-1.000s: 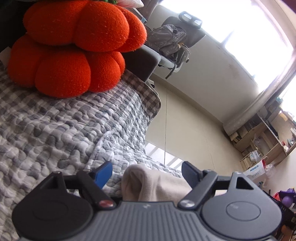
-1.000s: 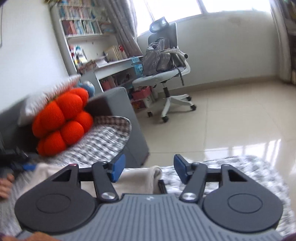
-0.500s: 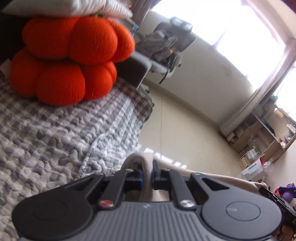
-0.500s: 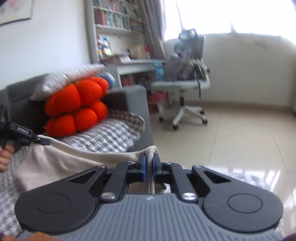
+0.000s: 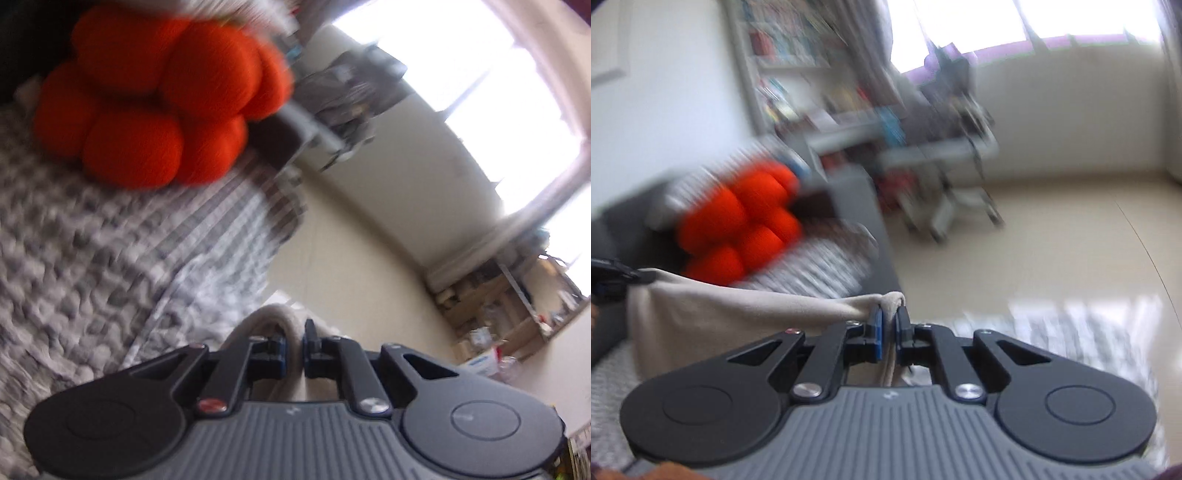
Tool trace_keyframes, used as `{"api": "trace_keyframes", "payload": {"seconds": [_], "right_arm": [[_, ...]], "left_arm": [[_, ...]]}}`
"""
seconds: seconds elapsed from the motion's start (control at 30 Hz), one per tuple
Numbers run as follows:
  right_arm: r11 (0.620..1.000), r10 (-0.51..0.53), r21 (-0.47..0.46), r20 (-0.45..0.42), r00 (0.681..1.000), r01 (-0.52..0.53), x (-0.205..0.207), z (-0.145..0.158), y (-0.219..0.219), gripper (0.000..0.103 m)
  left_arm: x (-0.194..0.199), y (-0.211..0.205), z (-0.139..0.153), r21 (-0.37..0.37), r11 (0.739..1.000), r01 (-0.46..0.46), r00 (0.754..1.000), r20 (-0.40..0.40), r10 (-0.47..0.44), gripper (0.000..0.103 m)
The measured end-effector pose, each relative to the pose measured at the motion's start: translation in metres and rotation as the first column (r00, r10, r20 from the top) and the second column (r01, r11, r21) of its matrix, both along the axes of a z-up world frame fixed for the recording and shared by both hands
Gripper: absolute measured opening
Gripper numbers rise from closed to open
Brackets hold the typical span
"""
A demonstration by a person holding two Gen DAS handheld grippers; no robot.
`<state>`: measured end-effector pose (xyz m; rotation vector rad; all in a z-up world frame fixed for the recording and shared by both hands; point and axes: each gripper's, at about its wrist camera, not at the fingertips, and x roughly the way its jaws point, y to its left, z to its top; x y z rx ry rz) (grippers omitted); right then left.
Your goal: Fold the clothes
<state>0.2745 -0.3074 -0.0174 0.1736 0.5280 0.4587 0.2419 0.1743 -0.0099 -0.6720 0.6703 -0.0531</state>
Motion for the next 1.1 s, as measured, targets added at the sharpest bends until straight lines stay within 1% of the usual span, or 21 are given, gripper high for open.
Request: {"api": "trace_keyframes", "payload": {"seconds": [0.03, 0.17, 0.23, 0.3, 0.33, 0.37, 0.4, 0.47, 0.57, 0.63, 0.67, 0.7, 0.77, 0.83, 0.87, 0.9, 0.93, 0.97, 1.0, 1.03, 1.1], "right_arm": [[0.999, -0.022, -0.027, -0.020, 1.000, 0.021, 0.007, -0.008, 0.007, 0.007], [0.996, -0.060, -0.067, -0.008, 0.998, 0.059, 0.016, -0.016, 0.024, 0.008], [0.992, -0.074, -0.100, -0.010, 0.997, 0.072, 0.020, -0.018, 0.029, 0.008], [0.989, -0.083, -0.125, -0.026, 0.996, 0.079, 0.025, -0.023, 0.033, 0.010], [0.987, -0.088, -0.137, -0.034, 0.996, 0.082, 0.027, -0.025, 0.035, 0.010], [0.987, -0.095, -0.132, -0.038, 0.995, 0.089, 0.028, -0.026, 0.033, 0.013], [0.988, -0.103, -0.123, -0.042, 0.994, 0.097, 0.028, -0.027, 0.031, 0.022], [0.988, -0.119, -0.107, -0.051, 0.992, 0.113, 0.027, -0.028, 0.026, 0.024], [0.989, -0.132, -0.068, -0.015, 0.991, 0.131, 0.018, -0.016, 0.018, 0.032], [0.990, -0.138, -0.028, -0.002, 0.990, 0.138, 0.014, -0.009, 0.014, 0.032], [0.989, -0.147, -0.021, -0.004, 0.989, 0.147, 0.012, -0.006, 0.013, 0.032], [0.985, -0.169, -0.039, -0.006, 0.986, 0.169, 0.010, -0.006, 0.015, 0.032], [0.973, -0.216, -0.082, -0.008, 0.976, 0.215, 0.007, -0.006, 0.019, 0.032], [0.969, -0.209, -0.126, 0.024, 0.978, 0.211, -0.004, -0.001, 0.029, 0.032], [0.972, -0.176, -0.146, 0.054, 0.983, 0.182, -0.011, 0.004, 0.037, 0.032], [0.973, -0.133, -0.178, 0.085, 0.987, 0.147, -0.018, 0.007, 0.047, 0.032], [0.971, -0.088, -0.212, 0.116, 0.989, 0.111, -0.024, 0.009, 0.057, 0.032], [0.966, -0.085, -0.237, 0.098, 0.992, 0.106, -0.022, 0.003, 0.062, 0.032], [0.960, -0.089, -0.261, 0.074, 0.993, 0.105, -0.018, -0.005, 0.066, 0.026], [0.953, -0.093, -0.284, 0.050, 0.994, 0.104, -0.014, -0.012, 0.071, 0.023], [0.939, -0.104, -0.330, 0.002, 0.995, 0.099, -0.007, -0.028, 0.079, 0.022]], "left_arm": [[0.012, 0.002, -0.015, -0.006, 1.000, -0.019, 0.999, -0.043, 0.018, 0.008], [0.032, 0.012, -0.051, -0.031, 0.997, -0.075, 0.992, -0.099, 0.072, 0.012], [0.031, 0.018, -0.050, -0.042, 0.995, -0.088, 0.992, -0.092, 0.084, 0.020], [0.031, 0.024, -0.049, -0.053, 0.994, -0.101, 0.992, -0.085, 0.096, 0.041], [0.030, 0.027, -0.049, -0.059, 0.993, -0.107, 0.991, -0.081, 0.102, 0.047], [0.030, 0.029, -0.048, -0.064, 0.992, -0.113, 0.991, -0.078, 0.108, 0.055], [0.028, 0.032, -0.046, -0.060, 0.991, -0.117, 0.991, -0.074, 0.112, 0.055], [0.023, 0.037, -0.042, -0.064, 0.990, -0.123, 0.991, -0.064, 0.118, 0.055], [0.013, 0.039, -0.031, -0.060, 0.992, -0.113, 0.994, -0.006, 0.113, 0.056], [0.011, 0.033, -0.027, -0.048, 0.995, -0.093, 0.995, 0.034, 0.094, 0.063], [0.012, 0.027, -0.028, -0.039, 0.996, -0.078, 0.996, 0.041, 0.079, 0.070], [0.013, 0.022, -0.029, -0.031, 0.998, -0.062, 0.997, 0.048, 0.064, 0.075], [0.018, 0.009, -0.035, -0.027, 1.000, -0.011, 0.999, 0.044, 0.012, 0.077], [0.020, -0.002, -0.035, 0.027, 1.000, -0.013, 0.999, 0.045, 0.012, 0.075], [0.022, -0.007, -0.034, 0.086, 0.996, -0.020, 0.999, 0.041, 0.017, 0.063], [0.026, -0.013, -0.034, 0.147, 0.989, -0.012, 1.000, 0.013, 0.010, 0.032], [0.029, -0.015, -0.037, 0.164, 0.986, -0.003, 1.000, -0.013, 0.005, 0.018], [0.031, -0.017, -0.039, 0.180, 0.984, 0.006, 0.999, -0.038, 0.001, 0.014], [0.026, -0.014, -0.040, 0.177, 0.984, 0.002, 1.000, -0.030, 0.003, 0.011], [0.024, -0.013, -0.039, 0.185, 0.983, 0.001, 1.000, -0.024, 0.004, 0.011], [0.018, -0.010, -0.032, 0.190, 0.982, -0.001, 1.000, -0.002, 0.001, 0.010]]}}
